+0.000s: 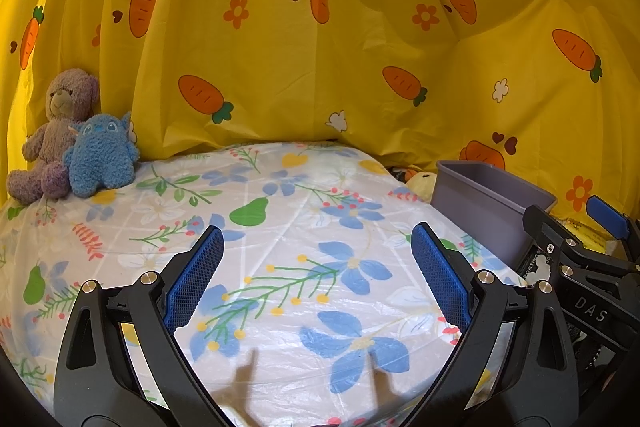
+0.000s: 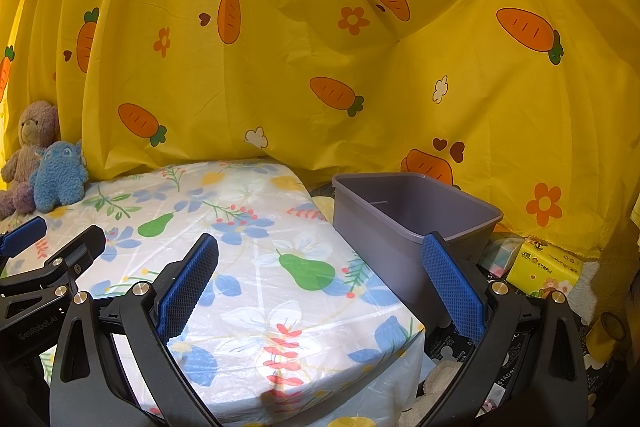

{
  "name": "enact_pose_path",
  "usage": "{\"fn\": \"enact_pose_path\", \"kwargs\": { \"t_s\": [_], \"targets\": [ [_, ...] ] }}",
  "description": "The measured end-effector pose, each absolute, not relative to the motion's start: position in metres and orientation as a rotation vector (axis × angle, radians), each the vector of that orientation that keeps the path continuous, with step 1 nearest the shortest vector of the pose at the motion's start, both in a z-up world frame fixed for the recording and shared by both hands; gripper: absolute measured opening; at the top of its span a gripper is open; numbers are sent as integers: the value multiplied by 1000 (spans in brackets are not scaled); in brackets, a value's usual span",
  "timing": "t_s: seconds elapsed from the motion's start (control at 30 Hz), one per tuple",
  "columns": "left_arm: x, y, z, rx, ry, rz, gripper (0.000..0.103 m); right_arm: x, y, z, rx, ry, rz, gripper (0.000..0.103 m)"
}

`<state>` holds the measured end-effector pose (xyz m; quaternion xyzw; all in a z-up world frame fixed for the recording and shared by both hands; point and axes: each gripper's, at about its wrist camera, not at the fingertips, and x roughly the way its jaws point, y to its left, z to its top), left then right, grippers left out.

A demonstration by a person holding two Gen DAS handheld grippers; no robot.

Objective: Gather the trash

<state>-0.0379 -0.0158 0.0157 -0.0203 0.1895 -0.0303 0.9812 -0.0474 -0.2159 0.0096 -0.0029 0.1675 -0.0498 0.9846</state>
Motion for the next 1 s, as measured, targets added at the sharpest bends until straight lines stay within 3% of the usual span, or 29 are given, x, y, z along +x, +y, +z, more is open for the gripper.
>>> {"fn": "enact_pose_path", "kwargs": {
  "t_s": [1.0],
  "targets": [
    [-33,-19,11,-34,389,-68,94,-45,-216,9,-4,336,-101,98]
  ]
}}
